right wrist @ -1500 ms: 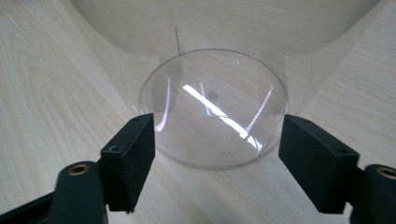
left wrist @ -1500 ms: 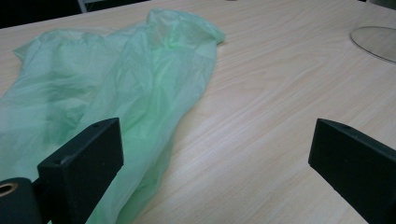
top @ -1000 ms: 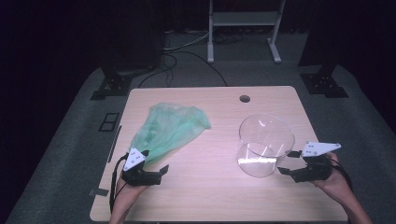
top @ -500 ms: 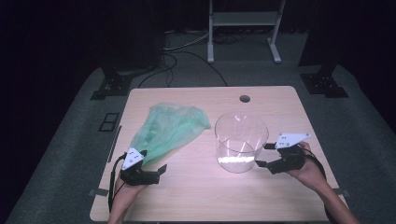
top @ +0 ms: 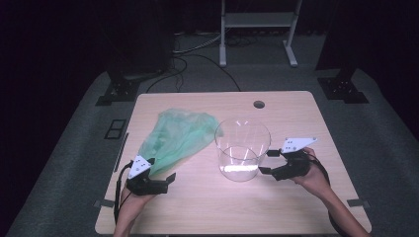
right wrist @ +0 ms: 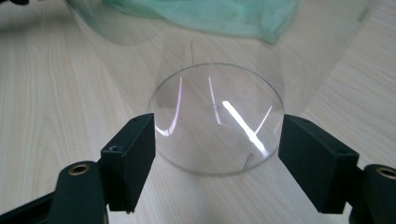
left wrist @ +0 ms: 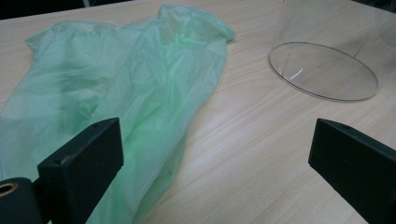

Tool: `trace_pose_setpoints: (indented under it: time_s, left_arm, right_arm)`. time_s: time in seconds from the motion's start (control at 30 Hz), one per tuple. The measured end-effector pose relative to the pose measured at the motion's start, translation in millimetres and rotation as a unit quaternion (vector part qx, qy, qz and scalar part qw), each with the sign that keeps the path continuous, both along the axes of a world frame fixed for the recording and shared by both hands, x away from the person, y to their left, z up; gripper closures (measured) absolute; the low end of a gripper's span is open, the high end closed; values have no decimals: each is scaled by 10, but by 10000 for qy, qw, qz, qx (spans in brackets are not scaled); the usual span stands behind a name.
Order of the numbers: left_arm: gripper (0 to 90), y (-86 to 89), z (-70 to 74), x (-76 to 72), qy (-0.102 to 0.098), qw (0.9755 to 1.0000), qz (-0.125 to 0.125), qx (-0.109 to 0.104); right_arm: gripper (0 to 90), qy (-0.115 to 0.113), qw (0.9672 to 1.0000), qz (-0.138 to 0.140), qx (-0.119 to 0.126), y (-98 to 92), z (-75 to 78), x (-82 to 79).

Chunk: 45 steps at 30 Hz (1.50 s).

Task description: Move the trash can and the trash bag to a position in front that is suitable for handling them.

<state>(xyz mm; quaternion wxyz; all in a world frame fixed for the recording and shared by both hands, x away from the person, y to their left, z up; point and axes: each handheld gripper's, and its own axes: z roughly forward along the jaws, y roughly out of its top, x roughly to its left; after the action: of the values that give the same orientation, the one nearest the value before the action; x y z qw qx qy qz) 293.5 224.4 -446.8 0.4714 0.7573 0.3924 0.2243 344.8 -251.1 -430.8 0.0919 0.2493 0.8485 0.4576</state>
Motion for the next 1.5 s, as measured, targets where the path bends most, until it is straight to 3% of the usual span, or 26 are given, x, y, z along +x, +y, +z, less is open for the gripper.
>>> trace_pose_setpoints:
  time_s: [0.23, 0.47, 0.87, 1.07, 1.13, 1.2, 1.3, 1.5]
  left_arm:
    - [19, 3, -52, 101, 22, 9999, -42, -113]
    - [19, 19, -88, 203, 74, 10000, -20, 8]
    - [19, 28, -6, 500, 99, 9999, 1, 129]
    - [20, -27, 79, 763, 111, 9995, -40, 309]
    - [21, -46, 92, 877, 182, 9994, -14, 291]
    - [29, -82, 93, 1013, 250, 9986, -34, 467]
    - [33, -99, 84, 1161, 348, 9978, -5, 559]
    - [39, -88, 24, 1354, 543, 9962, 92, 674]
  right_arm:
    - [241, 61, 9992, -328, 207, -299, -53, -73]
    - [219, 136, 9978, -529, 370, -528, -55, -132]
    - [233, 247, 9938, -863, 652, -804, -139, -201]
    - [249, 378, 9929, -925, 639, -857, -193, -224]
    - [248, 392, 9924, -964, 650, -880, -203, -230]
    - [232, 385, 9920, -1020, 630, -895, -202, -238]
    - [214, 369, 9916, -1080, 610, -922, -189, -259]
    - [191, 330, 9910, -1148, 601, -961, -209, -301]
